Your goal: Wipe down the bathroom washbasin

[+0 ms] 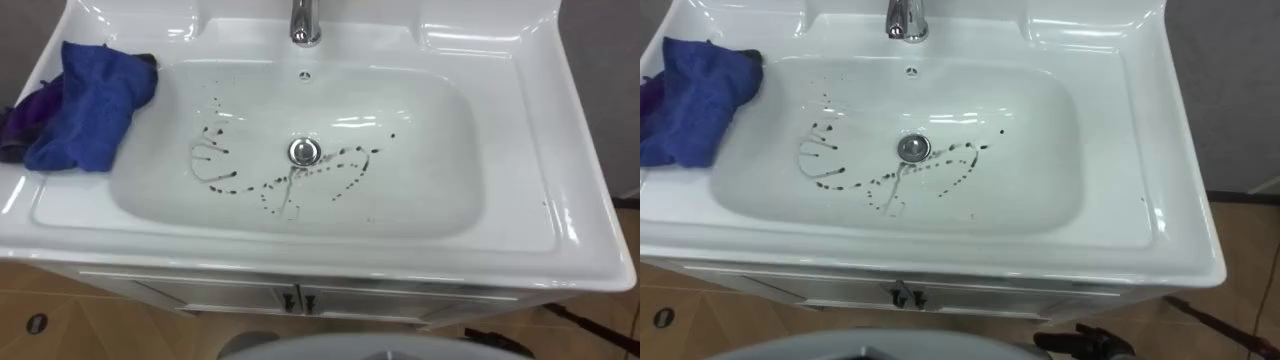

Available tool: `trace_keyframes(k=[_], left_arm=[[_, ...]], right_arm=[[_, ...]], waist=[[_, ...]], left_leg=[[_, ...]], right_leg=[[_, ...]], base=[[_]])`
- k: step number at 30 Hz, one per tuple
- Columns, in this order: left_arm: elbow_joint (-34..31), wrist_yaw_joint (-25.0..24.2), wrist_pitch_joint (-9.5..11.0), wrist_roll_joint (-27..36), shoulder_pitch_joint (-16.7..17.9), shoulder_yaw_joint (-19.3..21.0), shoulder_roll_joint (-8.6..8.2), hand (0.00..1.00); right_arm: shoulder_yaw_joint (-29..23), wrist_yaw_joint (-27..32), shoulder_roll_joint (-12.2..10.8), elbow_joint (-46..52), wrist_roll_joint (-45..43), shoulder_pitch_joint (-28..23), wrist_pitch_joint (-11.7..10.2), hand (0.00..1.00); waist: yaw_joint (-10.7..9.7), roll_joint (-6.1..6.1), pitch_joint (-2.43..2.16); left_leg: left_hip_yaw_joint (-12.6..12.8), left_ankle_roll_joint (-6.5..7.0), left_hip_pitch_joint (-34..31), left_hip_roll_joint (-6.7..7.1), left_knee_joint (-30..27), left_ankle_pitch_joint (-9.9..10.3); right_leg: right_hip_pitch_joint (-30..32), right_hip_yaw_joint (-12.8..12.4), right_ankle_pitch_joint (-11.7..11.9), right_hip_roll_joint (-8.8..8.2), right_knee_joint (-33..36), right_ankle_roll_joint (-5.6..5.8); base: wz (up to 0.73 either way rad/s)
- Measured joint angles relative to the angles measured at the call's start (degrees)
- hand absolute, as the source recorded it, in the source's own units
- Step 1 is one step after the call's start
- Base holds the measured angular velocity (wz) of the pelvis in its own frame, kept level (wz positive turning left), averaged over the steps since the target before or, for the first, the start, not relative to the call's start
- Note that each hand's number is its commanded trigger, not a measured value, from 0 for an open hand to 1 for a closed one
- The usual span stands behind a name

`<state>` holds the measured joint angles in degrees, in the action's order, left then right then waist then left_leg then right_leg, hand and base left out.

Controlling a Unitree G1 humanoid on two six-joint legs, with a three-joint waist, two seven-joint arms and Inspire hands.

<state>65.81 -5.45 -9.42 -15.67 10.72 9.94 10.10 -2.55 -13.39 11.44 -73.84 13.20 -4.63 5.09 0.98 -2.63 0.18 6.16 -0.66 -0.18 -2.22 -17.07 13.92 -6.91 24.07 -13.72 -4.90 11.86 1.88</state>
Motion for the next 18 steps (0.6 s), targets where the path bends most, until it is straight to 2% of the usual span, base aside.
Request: trace_keyframes(k=[14, 18], left_arm=[[0.0, 1.2, 0.2, 0.3, -0.2, 0.0, 0.00, 0.00], [0.3, 2.6, 0.2, 3.1, -0.4, 0.0, 0.02, 0.00]], right_arm=[[-1.2, -0.5, 0.4, -1.6, 0.1, 0.1, 0.6, 0.00], [-1.2, -0.6, 0.4, -1.6, 0.1, 0.1, 0.7, 0.00]], waist=[[-0.6, -0.16, 0.02], [-0.7, -0.13, 0.01]], left_leg=[[1.0, 0.00, 0.8, -0.03, 0.5, 0.0], [1.0, 0.00, 0.8, -0.03, 0.4, 0.0]], right_leg=[[0.0, -1.2, 0.0, -0.03, 0.2, 0.01], [0.0, -1.2, 0.0, -0.04, 0.1, 0.01]], base=[[-0.03], [0.00]])
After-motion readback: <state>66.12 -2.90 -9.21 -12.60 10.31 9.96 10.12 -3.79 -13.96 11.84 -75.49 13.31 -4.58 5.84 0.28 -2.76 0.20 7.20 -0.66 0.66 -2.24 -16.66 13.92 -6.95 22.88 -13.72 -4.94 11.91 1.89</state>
